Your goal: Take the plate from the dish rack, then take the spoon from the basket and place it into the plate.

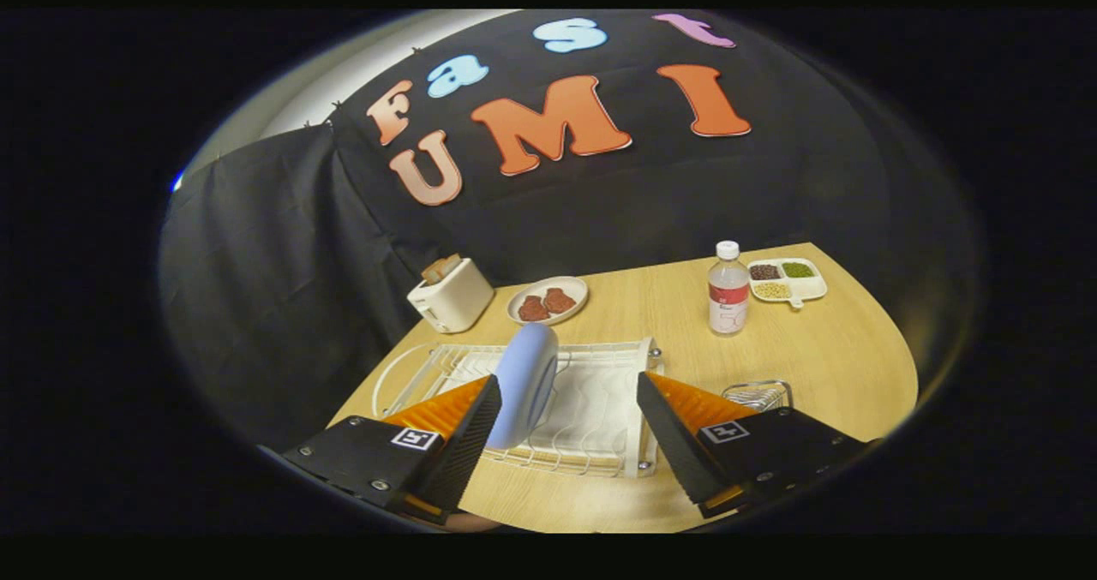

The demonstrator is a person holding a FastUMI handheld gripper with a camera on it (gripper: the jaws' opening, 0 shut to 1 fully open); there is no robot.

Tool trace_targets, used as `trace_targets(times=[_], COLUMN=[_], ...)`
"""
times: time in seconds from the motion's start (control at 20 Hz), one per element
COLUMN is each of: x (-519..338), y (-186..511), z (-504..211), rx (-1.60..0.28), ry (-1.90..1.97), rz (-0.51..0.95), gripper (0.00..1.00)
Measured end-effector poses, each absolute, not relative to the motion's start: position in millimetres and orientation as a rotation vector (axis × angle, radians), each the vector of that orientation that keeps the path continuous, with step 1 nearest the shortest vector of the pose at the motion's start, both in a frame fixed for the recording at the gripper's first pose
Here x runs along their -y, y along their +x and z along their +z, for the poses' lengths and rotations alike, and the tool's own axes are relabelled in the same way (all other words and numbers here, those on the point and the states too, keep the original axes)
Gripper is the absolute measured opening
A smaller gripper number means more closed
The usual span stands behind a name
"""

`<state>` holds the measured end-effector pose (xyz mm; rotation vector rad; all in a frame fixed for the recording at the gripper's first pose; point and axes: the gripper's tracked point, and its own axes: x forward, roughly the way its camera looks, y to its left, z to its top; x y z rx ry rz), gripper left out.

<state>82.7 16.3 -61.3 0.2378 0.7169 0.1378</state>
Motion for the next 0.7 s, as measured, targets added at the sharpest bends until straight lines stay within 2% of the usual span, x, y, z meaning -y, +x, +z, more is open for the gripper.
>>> trace_targets(times=[0.2,0.35,0.7], x=[-33.3,-38.5,-78.1], y=[97.4,106.7,123.8], z=[-62.7,-73.9,-73.8], rx=[-0.758,-0.805,-0.858], ry=[0.264,0.239,0.276], rz=[0.170,0.162,0.251], gripper=[0.94,0.86,0.66])
